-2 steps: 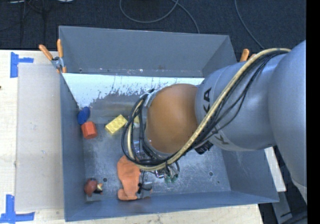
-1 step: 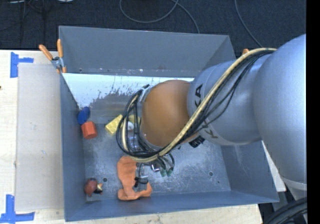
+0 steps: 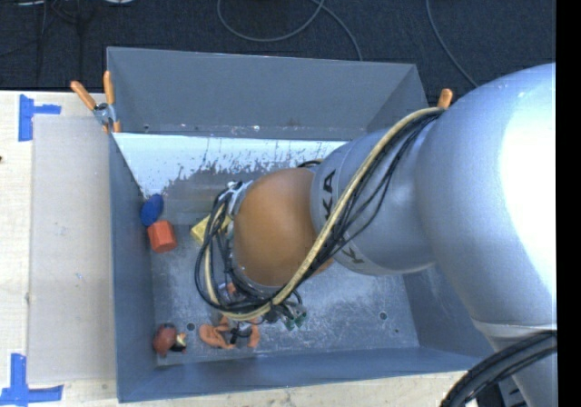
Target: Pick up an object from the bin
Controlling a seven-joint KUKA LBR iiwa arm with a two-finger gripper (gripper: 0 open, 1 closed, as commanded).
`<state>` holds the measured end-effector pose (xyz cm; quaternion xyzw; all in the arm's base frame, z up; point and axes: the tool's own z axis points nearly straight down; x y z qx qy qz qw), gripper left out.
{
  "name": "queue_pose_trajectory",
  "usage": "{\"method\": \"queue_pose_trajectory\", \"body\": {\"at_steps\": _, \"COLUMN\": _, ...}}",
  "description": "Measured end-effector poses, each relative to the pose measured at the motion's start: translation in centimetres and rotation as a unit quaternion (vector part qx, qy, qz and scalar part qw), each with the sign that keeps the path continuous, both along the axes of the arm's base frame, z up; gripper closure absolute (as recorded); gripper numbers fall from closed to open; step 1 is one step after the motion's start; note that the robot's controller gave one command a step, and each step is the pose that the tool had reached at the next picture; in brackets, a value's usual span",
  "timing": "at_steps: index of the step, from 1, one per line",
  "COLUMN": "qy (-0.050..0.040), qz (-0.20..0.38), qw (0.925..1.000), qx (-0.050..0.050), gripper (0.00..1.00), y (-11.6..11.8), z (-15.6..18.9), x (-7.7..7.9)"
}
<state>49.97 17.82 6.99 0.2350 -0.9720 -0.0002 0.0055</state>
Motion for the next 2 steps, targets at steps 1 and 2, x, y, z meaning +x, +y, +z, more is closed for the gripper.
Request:
{"method": "queue_pose_trajectory", "body": {"at_steps": 1, "qy": 0.0001, "qz": 0.0, "qw": 1.0, "qx": 0.0, "gripper": 1.0, "y": 0.0, "z": 0.0, "x": 0.0}}
{"method": "queue_pose_trajectory", "body": {"at_steps": 2, "qy": -0.0002, "qz": -0.003, "qw": 1.0, "qx": 0.001, "gripper": 1.0, "y": -0.29, "z": 0.04, "x": -0.5}}
